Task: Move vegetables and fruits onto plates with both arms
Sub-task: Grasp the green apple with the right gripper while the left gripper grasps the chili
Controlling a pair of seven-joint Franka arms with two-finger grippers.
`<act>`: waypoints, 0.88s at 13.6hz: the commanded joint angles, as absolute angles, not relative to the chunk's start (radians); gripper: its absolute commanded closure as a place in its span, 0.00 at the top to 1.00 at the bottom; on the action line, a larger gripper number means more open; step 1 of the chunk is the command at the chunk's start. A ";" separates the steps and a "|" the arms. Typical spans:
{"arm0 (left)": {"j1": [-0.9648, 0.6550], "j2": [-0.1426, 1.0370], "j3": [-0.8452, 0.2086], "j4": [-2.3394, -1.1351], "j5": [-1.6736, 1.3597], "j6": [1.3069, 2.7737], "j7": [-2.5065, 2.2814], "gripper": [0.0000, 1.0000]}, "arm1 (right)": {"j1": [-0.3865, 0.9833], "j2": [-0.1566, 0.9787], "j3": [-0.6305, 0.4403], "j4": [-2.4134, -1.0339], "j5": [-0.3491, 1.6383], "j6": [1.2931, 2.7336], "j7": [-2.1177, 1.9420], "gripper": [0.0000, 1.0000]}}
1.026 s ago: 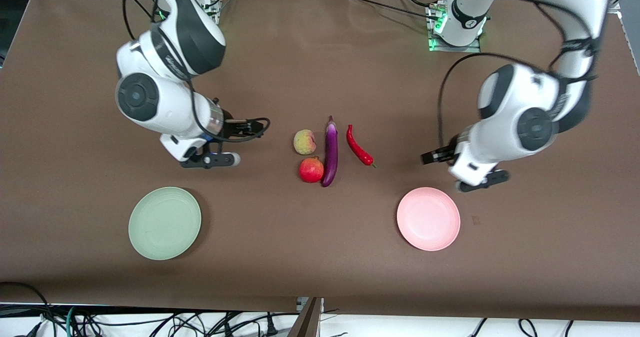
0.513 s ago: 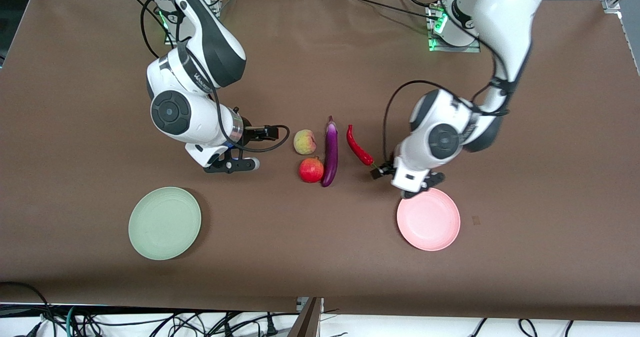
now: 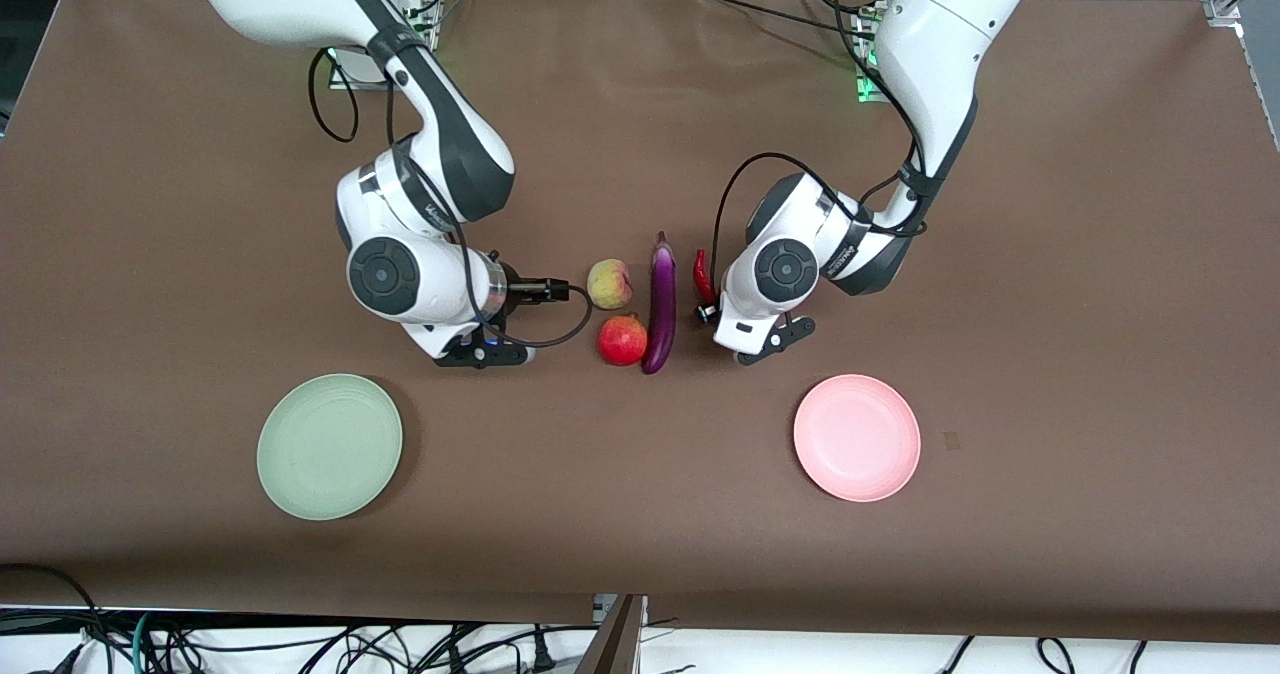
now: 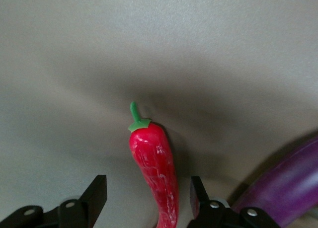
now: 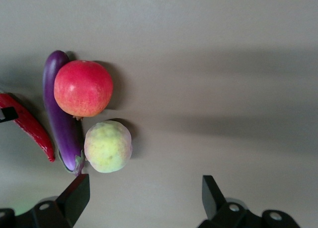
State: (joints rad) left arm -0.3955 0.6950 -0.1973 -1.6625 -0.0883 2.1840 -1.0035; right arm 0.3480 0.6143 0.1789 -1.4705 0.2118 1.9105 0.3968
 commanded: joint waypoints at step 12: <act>-0.349 0.603 -0.181 -1.694 -0.083 2.162 -0.968 0.00 | 0.386 0.621 0.278 -1.712 0.276 2.273 0.413 1.00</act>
